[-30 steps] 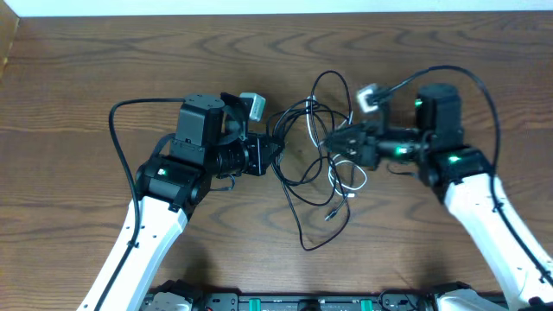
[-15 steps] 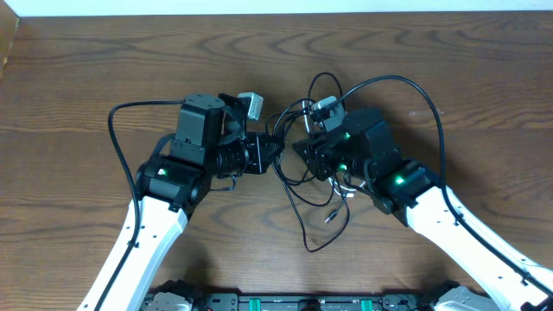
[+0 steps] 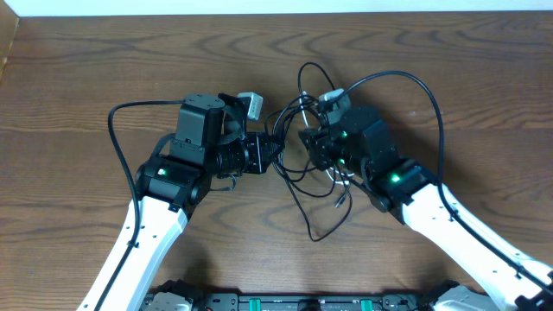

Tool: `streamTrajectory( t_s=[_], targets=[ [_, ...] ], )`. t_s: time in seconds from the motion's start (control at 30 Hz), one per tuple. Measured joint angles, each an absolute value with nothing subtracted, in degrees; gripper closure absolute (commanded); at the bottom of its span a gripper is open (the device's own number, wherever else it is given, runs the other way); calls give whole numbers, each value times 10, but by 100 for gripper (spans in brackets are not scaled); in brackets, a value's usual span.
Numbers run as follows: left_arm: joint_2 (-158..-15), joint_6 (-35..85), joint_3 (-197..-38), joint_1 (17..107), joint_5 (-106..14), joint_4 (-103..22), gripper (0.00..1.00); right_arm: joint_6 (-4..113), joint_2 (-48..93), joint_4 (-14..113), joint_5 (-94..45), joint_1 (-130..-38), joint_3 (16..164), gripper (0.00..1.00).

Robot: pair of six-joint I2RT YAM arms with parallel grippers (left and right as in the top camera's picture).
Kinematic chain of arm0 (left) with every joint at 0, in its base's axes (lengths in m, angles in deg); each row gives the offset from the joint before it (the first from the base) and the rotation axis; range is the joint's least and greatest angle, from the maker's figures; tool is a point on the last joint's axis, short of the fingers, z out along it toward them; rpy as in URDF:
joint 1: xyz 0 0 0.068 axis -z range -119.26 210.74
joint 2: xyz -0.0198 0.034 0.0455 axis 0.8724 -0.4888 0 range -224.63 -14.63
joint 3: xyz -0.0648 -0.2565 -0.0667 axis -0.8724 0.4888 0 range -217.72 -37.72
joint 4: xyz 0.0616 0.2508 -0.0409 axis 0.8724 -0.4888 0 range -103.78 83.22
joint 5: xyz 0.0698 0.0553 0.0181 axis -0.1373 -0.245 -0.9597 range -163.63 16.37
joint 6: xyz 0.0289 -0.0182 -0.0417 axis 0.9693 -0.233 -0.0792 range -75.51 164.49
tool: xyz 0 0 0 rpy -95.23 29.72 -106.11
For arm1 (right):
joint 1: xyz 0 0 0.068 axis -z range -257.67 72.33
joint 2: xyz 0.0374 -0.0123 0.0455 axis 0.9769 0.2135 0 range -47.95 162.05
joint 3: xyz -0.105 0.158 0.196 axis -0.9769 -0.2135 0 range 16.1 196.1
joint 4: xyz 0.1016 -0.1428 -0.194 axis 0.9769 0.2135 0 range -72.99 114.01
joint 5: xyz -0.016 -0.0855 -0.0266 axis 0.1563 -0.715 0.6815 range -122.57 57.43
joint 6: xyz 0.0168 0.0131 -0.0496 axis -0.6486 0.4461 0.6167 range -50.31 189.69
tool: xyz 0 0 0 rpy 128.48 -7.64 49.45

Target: Untangle cables

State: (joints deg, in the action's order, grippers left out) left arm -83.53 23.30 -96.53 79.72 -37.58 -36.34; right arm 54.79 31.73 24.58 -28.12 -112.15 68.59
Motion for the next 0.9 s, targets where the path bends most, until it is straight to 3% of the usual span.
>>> streamTrajectory(
  t_s=[0.03, 0.1, 0.17, 0.23, 0.3, 0.33, 0.37, 0.6, 0.9],
  targets=[
    [-835, 233, -965, 797, -376, -364, 93, 548, 323, 239, -280, -1122, 686, 54],
    [-835, 233, -965, 797, -377, -364, 93, 546, 352, 194, -274, -1122, 688, 70],
    [-835, 233, -965, 797, -378, -365, 93, 538, 381, 178, -272, -1120, 689, 97],
    [-835, 233, -965, 797, -378, -365, 92, 523, 389, 176, -265, -1116, 689, 95],
    [-835, 233, -965, 797, -378, -365, 93, 509, 389, 172, -233, -1101, 689, 84],
    [-835, 233, -965, 797, -378, -365, 93, 507, 389, 172, -220, -1094, 689, 87],
    [-835, 233, -965, 797, -378, -365, 92, 501, 389, 172, -197, -1082, 689, 99],
    [-835, 233, -965, 797, -378, -365, 92, 479, 389, 156, -114, -1062, 689, 99],
    [-835, 233, -965, 797, -375, -364, 93, 466, 389, 78, 183, -951, 688, 99]
  ],
)
